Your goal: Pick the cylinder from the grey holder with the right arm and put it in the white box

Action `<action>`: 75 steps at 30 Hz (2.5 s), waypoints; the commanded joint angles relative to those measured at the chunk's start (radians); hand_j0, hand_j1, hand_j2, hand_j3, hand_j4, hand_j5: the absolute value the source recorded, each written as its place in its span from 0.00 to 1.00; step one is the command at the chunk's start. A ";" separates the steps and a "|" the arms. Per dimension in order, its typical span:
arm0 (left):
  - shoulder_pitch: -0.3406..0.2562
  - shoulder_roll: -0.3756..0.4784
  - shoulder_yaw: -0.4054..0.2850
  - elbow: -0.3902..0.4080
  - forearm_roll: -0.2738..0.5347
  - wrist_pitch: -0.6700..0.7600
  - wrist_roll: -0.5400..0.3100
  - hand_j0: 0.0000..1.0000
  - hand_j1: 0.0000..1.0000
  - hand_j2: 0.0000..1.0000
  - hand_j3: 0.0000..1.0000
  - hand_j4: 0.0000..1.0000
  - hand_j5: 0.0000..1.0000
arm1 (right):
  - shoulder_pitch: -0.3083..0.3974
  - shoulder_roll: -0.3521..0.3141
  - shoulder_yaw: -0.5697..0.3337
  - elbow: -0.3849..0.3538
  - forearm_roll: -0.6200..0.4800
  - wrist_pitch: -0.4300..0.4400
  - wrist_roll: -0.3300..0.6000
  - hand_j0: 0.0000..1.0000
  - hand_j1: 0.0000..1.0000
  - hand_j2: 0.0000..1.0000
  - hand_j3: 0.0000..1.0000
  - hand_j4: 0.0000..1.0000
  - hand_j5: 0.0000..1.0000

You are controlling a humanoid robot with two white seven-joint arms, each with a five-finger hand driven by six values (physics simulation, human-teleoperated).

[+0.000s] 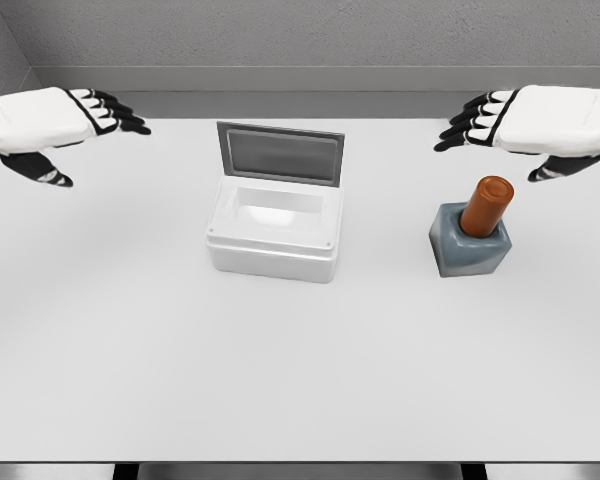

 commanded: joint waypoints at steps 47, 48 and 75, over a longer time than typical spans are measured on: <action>0.009 -0.017 0.006 -0.015 0.007 0.002 0.001 1.00 1.00 1.00 1.00 1.00 1.00 | 0.005 0.038 0.138 0.047 0.170 0.003 0.000 0.85 0.85 0.85 0.85 0.85 0.85; 0.011 -0.017 0.006 -0.015 0.007 0.002 0.001 1.00 1.00 1.00 1.00 1.00 1.00 | 0.006 0.038 0.140 0.045 0.170 0.003 0.000 0.85 0.85 0.85 0.85 0.85 0.85; 0.017 -0.017 0.006 -0.015 0.007 0.002 -0.001 1.00 1.00 1.00 1.00 1.00 1.00 | -0.005 0.034 0.140 0.047 0.169 0.003 0.000 0.45 0.45 0.45 0.45 0.45 0.45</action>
